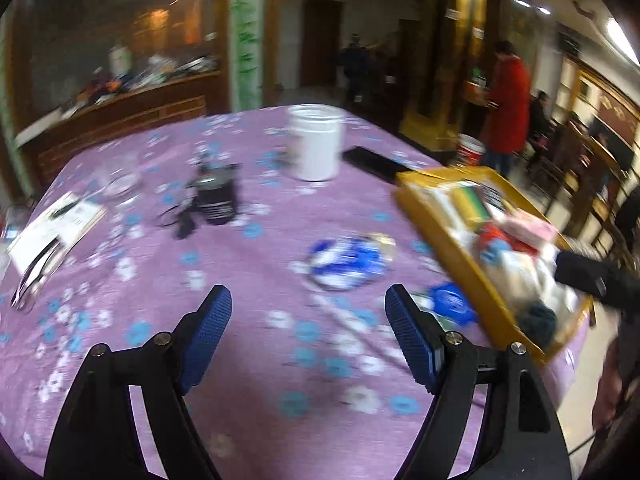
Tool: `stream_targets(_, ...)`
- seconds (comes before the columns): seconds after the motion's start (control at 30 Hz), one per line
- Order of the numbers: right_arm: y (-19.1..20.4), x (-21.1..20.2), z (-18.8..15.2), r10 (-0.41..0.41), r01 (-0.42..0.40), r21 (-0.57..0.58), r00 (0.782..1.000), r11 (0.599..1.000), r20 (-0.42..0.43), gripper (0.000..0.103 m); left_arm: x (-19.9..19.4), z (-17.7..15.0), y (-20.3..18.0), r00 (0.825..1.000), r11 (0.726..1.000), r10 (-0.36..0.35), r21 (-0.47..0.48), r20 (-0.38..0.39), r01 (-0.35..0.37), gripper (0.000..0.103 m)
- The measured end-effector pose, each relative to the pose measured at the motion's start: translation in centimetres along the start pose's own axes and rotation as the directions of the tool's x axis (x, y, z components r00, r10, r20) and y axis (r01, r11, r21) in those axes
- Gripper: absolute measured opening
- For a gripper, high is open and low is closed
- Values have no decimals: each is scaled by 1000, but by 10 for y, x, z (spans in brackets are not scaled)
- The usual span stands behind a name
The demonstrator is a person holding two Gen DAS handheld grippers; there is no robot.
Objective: Organize soft objects
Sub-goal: 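Withdraw both grippers from the tray back over the table, then move the left gripper to the blue bagged item while the right approaches the blue Vinda pack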
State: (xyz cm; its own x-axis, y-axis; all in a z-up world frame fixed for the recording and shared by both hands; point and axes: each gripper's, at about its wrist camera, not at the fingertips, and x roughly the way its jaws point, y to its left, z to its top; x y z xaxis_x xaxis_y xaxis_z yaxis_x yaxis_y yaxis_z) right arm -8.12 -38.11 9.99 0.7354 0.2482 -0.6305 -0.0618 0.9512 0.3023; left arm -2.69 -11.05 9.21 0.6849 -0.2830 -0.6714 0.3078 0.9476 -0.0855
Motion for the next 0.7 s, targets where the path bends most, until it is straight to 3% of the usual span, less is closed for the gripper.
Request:
stream_targets(0.17, 9, 12, -5, 35, -36, -19, 999, 999, -30, 94, 20, 16, 30, 996, 995, -27, -98, -82, 19, 79)
stream_targets(0.3, 10, 16, -8, 43, -44, -24, 998, 999, -41, 94, 40, 24, 14, 988, 997, -52, -59, -145, 44, 79)
stream_targets(0.37, 8, 16, -9, 43, -44, -23, 998, 999, -39, 94, 58, 28, 1, 977, 994, -103, -52, -186, 95, 79)
stream_targets(0.5, 0, 15, -9, 44, -44, 0, 999, 999, -32, 94, 95, 33, -24, 956, 991, -136, -40, -261, 130, 79)
stream_targets(0.67, -7, 11, -10, 42, -42, 9, 999, 999, -25, 94, 134, 32, -57, 942, 994, -77, 47, -326, 97, 79)
stream_targets(0.7, -9, 11, -10, 41, -41, 11, 999, 999, -24, 94, 138, 30, -63, 944, 994, -39, 82, -327, 69, 79)
